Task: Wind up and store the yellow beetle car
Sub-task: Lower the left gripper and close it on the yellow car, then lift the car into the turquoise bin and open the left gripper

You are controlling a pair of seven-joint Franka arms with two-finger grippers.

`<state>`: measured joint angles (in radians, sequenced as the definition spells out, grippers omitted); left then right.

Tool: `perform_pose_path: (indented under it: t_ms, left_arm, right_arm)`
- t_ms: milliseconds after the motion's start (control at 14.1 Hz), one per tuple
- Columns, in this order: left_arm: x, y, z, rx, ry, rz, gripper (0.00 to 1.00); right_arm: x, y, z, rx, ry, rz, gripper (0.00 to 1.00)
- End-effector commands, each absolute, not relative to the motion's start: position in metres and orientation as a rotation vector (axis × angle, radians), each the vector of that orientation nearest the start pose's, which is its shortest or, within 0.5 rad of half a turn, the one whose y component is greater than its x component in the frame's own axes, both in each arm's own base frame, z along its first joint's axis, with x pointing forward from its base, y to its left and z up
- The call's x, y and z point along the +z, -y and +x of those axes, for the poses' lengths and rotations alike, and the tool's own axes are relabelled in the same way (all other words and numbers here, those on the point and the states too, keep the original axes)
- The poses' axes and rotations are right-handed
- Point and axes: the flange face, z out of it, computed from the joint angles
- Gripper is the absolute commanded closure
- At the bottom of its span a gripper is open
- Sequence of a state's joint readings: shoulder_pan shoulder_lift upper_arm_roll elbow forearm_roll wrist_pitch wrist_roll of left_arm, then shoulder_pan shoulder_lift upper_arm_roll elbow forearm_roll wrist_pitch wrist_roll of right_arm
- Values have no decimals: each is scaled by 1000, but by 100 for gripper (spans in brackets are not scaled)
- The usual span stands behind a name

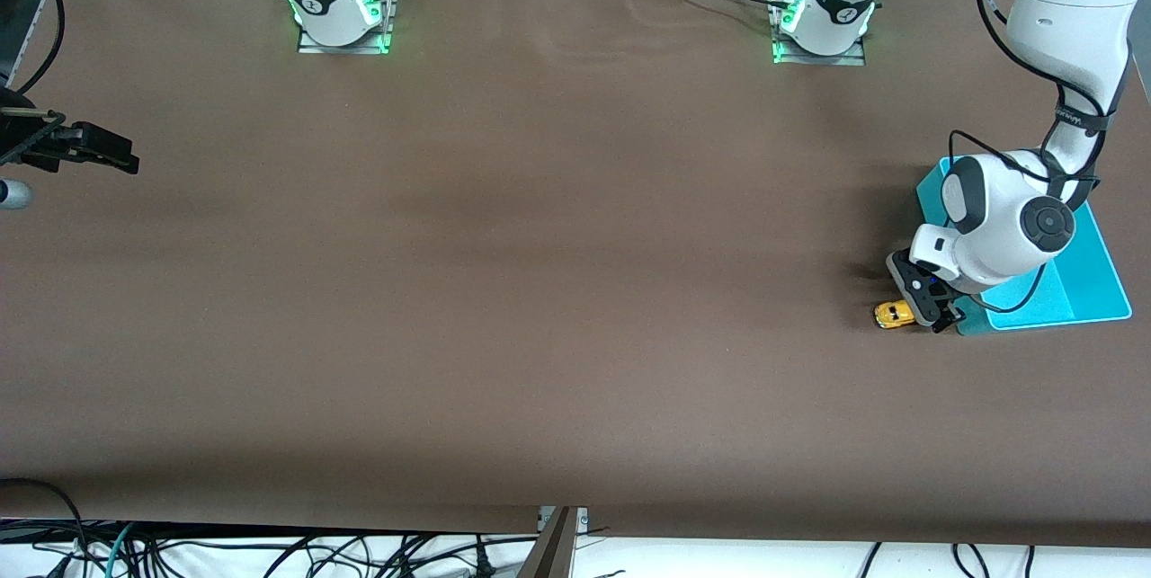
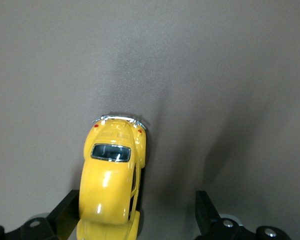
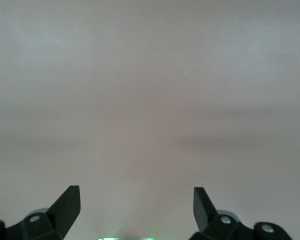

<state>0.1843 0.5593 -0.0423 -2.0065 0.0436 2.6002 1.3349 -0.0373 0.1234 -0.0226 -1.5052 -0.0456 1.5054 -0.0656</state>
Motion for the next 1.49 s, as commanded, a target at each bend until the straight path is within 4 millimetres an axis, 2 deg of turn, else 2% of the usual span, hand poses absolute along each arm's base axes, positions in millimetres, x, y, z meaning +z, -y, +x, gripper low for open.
perform_pose_path:
  t_ms: [0, 71, 142, 212, 283, 425, 495, 637, 778, 849, 920, 991, 1062, 1132, 1274, 1415]
  left_arm:
    - [178, -83, 607, -57, -1830, -2522, 3]
    - [178, -82, 607, -59, -1826, -2524, 11]
    - [176, -81, 607, -56, -1821, -2530, 34]
    - [174, -81, 606, -55, -1811, -2543, 72]
    - [174, -82, 606, -67, -1792, -2566, 100]
    - [189, -83, 609, -106, -1713, -2623, 100]
    - [212, -83, 612, -125, -1654, -2639, 100]
    - [283, -74, 610, -101, -1662, -2645, 100]
    - [368, -56, 595, -93, -1648, -2651, 100]
    - [405, -52, 585, -96, -1650, -2638, 100]
    - [430, -55, 575, -82, -1655, -2610, 100]
    - [440, -66, 567, -40, -1676, -2579, 100]
    - [438, -97, 561, -4, -1703, -2561, 100]
    - [427, -122, 556, 18, -1772, -2531, 100]
    - [389, -172, 547, 92, -1813, -2550, 100]
    - [352, -202, 545, 122, -1848, -2542, 100]
  right_arm:
    - [582, 42, 582, 188, 26, -3160, 0]
    - [582, 42, 582, 188, 26, -3160, 0]
    - [582, 42, 582, 185, 29, -3160, 0]
    - [582, 42, 583, 188, 29, -3160, 0]
    - [581, 42, 583, 188, 26, -3160, 0]
    - [581, 42, 583, 188, 29, -3160, 0]
    - [581, 42, 583, 186, 29, -3161, 0]
    - [581, 42, 583, 185, 29, -3161, 0]
    - [581, 41, 584, 185, 29, -3161, 0]
    - [581, 41, 584, 185, 29, -3161, 0]
    - [581, 41, 584, 185, 29, -3159, 0]
    - [581, 41, 584, 185, 29, -3159, 0]
    - [581, 41, 584, 185, 29, -3159, 0]
    - [582, 41, 584, 183, 29, -3159, 0]
    - [583, 41, 584, 178, 29, -3160, 0]
    - [583, 41, 584, 178, 29, -3160, 0]
